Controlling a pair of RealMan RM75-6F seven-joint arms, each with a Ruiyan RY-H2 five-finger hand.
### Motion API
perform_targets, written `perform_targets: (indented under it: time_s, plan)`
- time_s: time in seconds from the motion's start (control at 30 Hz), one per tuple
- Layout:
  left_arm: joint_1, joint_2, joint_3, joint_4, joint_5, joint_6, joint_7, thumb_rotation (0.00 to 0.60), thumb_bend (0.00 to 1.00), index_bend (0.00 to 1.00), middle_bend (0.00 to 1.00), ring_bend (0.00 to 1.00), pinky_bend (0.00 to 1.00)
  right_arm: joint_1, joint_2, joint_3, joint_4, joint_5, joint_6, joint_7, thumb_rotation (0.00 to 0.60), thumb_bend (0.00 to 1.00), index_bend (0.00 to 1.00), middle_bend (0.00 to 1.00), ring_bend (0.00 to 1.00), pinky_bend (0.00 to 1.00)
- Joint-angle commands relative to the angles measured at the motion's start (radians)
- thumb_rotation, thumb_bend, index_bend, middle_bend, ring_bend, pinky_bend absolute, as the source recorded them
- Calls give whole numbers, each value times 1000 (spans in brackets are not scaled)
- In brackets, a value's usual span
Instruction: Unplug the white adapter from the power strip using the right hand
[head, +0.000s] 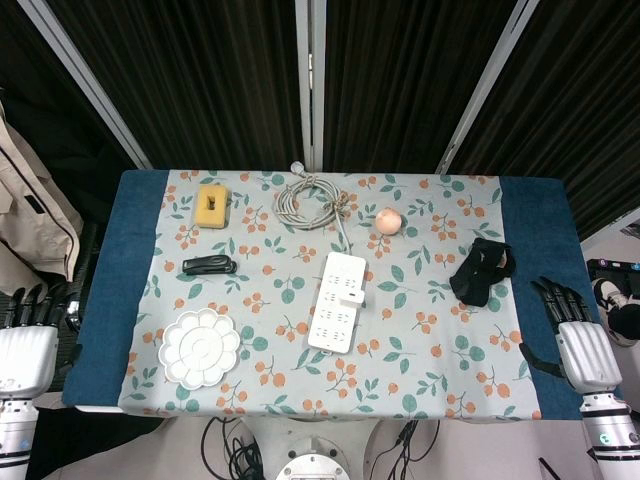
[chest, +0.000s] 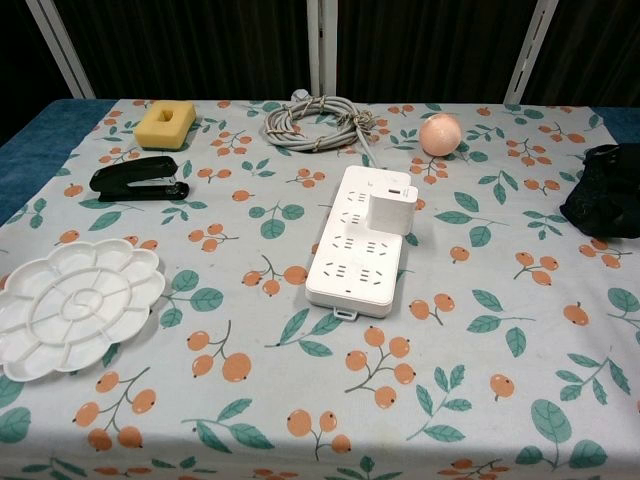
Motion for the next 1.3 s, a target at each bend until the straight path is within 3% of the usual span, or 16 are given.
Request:
perform_targets:
  time_s: [0.03, 0.33, 0.5, 0.87, 1.03, 1.3]
  plan:
    - [-1, -6, 2, 1, 4, -2, 1, 600, 217, 160, 90, 0, 0, 2, 1, 1, 1, -6, -3, -2, 600, 180, 0, 0, 0, 0]
    - [-5, -9, 7, -19, 13, -11, 12, 600, 216, 160, 96, 0, 0, 24, 2, 13, -11, -17, -29, -7, 600, 178, 0, 0, 0, 0]
    - [-47, -18, 6, -45, 38, -65, 29, 600, 216, 191, 123, 9, 2, 76, 28, 21, -46, -31, -102, -24, 600, 175, 0, 7, 0, 0]
    - [-287, -91, 4, -80, 178, -376, 14, 600, 211, 264, 215, 101, 116, 355, 74, 119, -144, -19, -433, -161, 600, 173, 0, 50, 0, 30]
    - [-420, -203, -20, -34, 168, -550, 24, 600, 221, 254, 214, 101, 119, 487, 10, 160, -132, 32, -577, -257, 600, 173, 0, 80, 0, 59]
    - [-577, -352, -64, 74, 114, -718, 14, 600, 224, 192, 171, 100, 107, 623, -95, 170, -89, 114, -711, -391, 600, 173, 0, 79, 0, 60]
